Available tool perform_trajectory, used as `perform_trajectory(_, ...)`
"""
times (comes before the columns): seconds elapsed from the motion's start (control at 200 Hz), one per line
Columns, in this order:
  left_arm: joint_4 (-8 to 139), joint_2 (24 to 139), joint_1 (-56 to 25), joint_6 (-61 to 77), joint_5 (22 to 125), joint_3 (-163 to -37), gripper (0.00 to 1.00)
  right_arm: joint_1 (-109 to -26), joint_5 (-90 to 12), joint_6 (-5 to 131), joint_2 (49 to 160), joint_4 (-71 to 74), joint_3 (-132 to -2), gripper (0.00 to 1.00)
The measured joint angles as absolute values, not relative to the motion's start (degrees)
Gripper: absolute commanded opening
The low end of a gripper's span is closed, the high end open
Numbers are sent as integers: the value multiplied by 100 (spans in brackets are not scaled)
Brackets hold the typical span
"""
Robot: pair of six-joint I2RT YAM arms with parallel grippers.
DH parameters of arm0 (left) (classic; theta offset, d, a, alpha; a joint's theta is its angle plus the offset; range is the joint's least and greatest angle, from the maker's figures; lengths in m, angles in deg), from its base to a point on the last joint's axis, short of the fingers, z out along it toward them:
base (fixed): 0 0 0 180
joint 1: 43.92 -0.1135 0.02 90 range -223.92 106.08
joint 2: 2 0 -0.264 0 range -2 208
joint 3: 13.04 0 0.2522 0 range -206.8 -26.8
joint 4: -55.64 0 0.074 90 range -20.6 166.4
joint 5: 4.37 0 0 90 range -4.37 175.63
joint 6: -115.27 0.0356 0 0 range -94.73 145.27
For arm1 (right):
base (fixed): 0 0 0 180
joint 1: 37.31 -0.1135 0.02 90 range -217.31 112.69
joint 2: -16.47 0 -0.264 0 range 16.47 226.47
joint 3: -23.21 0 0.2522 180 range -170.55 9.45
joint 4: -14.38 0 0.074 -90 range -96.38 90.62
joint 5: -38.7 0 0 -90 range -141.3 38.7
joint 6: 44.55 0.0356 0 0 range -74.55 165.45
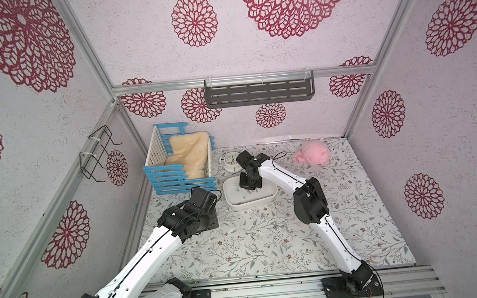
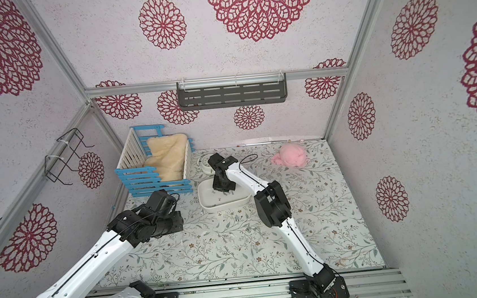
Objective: Put the screws on the desktop into the storage box
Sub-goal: Place the screw in the storage box.
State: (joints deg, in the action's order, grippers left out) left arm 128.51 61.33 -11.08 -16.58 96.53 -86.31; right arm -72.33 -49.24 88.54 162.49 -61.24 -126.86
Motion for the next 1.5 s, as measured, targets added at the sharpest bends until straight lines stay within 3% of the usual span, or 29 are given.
perform_trajectory(0.145, 12851, 6133, -1108, -1658, 9653, -8631, 54, -7233, -4886, 8861, 16256, -6122, -12686, 15)
perform_trajectory(0.435, 12851, 6133, -1108, -1660, 9653, -8631, 54, -7299, -5046, 8837, 16048, -6170, -12712, 22)
perform_trajectory(0.976, 12851, 6135, -1108, -1765, 9596, -8615, 54, -7970, -5903, 8657, 14374, -6555, -12706, 24)
perform_trajectory(1.151, 12851, 6185, -1106, -1813, 9541, -8541, 54, -8071, -6089, 8670, 13657, -6293, -11327, 25)
perform_trajectory(1.496, 12825, 6432, -940, -1918, 9591, -8541, 55, -8053, -6220, 9007, 11137, -5211, -7873, 26)
